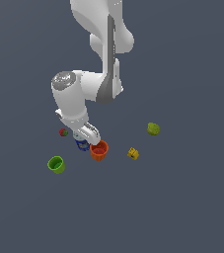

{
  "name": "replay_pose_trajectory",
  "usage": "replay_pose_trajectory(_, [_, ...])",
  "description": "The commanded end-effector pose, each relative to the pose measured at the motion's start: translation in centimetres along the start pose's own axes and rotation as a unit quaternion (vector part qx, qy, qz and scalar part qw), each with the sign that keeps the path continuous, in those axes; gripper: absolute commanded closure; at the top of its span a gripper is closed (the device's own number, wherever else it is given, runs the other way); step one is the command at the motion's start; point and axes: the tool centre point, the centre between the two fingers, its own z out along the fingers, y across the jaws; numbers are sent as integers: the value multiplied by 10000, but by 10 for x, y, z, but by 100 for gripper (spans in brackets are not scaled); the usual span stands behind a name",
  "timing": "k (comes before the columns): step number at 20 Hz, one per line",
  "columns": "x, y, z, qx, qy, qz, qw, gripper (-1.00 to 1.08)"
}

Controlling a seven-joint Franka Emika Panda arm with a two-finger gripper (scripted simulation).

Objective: Pick up a designated object from a clutter of objects.

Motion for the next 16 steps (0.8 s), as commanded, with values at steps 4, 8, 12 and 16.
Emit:
replay_pose_trajectory(4, [-29,-13,-40,9,24,-2,10000,108])
replay_pose_trajectory(8, [-52,-22,-70,3,28,-1,10000,108])
replay_pose_trajectory(12, [-76,-32,-101,-5,33,0,10000,108])
replay_pose_trajectory(16, [-101,-43,-134,-10,37,1,10000,108])
